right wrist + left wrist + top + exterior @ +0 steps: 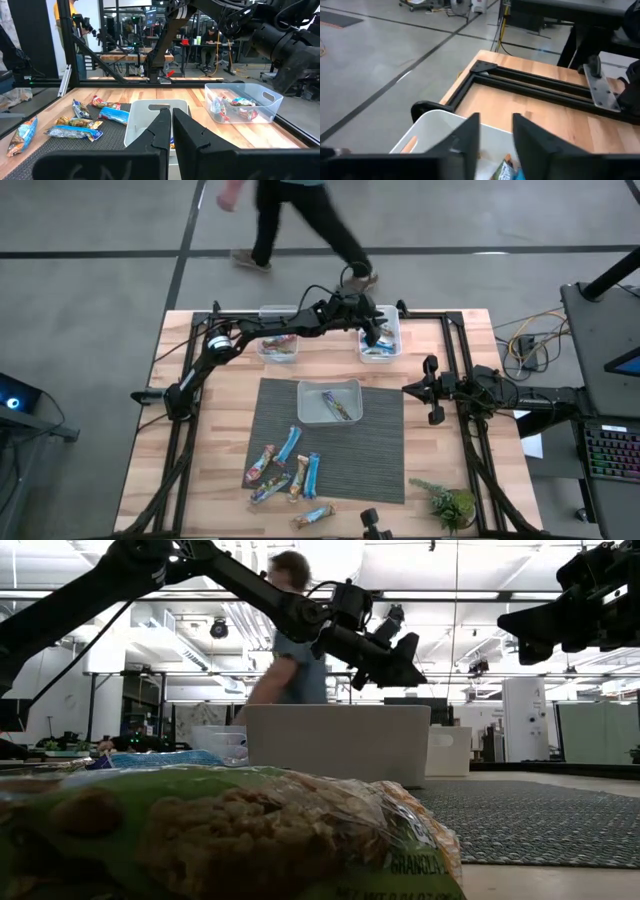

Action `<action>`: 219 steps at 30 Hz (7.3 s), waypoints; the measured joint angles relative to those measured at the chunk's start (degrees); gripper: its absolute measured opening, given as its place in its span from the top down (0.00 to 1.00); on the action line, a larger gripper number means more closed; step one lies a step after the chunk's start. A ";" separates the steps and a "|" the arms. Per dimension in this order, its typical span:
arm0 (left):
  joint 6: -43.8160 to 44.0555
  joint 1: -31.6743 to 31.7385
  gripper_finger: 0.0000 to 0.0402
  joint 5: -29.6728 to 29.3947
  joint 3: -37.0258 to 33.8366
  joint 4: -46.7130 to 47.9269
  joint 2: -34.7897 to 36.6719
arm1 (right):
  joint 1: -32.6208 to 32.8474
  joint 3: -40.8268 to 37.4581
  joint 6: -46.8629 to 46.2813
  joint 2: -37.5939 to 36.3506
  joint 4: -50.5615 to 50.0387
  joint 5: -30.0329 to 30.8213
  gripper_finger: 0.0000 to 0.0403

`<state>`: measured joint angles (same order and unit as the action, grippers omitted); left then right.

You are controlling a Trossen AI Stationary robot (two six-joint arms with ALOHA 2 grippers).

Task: Pick and place Granola Bars by type
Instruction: Put the red granola bar into the transparent bin

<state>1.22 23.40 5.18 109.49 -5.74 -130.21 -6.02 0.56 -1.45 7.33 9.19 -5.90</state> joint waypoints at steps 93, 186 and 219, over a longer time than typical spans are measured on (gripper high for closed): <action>21.50 -28.53 1.00 1.38 -59.48 28.95 68.91 | 0.00 0.00 -0.01 0.66 -1.73 0.01 0.98; 72.35 -52.73 1.00 -0.42 -41.03 59.38 47.94 | -0.02 0.00 -0.01 0.76 -1.68 -0.01 0.98; 74.52 -55.39 0.82 -2.50 -36.64 63.37 36.39 | -0.02 0.00 -0.01 0.75 -1.70 -0.01 0.98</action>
<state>75.74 -31.99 2.67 72.85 57.63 -93.82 -6.04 0.56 -1.45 8.08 7.49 -5.91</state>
